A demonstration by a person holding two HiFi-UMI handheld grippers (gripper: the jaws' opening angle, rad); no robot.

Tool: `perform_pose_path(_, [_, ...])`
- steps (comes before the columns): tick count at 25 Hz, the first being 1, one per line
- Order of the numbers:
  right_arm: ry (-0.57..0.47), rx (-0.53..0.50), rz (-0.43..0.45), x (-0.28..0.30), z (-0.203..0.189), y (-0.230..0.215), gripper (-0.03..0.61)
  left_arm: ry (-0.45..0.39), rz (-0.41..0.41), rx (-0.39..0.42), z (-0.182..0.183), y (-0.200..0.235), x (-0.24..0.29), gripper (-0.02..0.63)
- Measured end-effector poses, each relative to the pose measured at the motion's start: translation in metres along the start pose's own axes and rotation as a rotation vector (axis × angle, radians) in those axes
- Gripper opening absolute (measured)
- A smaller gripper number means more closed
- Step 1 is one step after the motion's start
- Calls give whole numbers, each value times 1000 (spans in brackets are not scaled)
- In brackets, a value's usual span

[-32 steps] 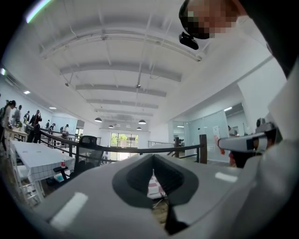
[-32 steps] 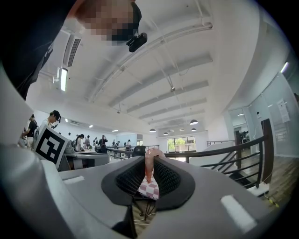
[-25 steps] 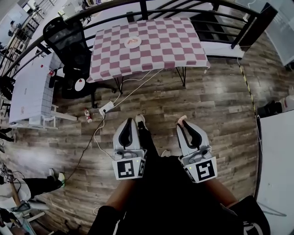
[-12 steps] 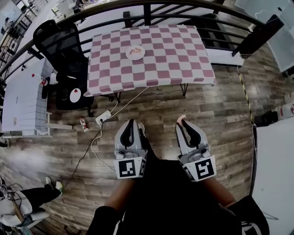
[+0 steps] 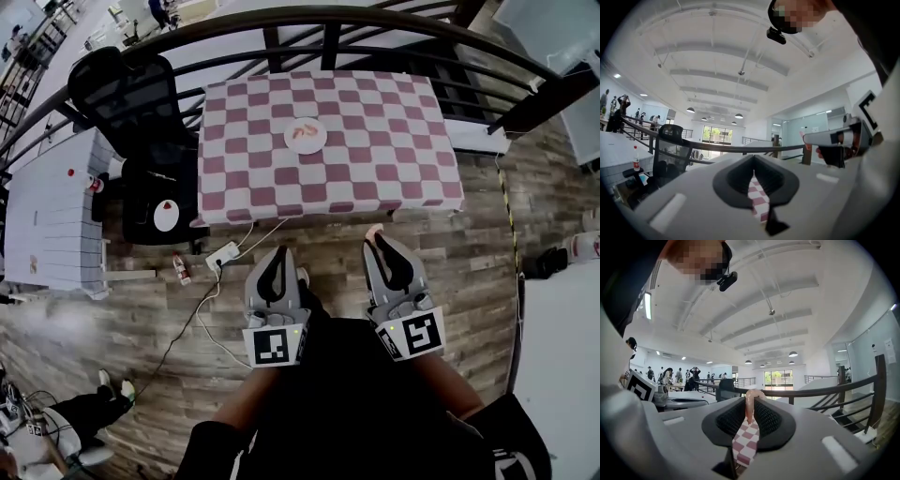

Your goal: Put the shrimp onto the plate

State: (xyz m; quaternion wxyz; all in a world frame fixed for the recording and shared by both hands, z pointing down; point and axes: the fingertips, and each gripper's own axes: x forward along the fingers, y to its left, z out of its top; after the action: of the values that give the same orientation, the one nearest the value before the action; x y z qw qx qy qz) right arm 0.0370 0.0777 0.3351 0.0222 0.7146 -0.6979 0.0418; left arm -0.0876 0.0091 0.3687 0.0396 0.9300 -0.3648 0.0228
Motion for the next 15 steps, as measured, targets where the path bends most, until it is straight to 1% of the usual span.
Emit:
perform_pose_path(6, [9,17,-25,63,4,0,55,-31,-33,-11,19,38,49,9])
perform_pose_path(9, [16,19,-40,85,5,-1,55,-15,-47,-12,17,53,64,9])
perform_pose_path(15, [15,21,-47,128,8,-5,57,-12,-17,-23,16,94,87,9])
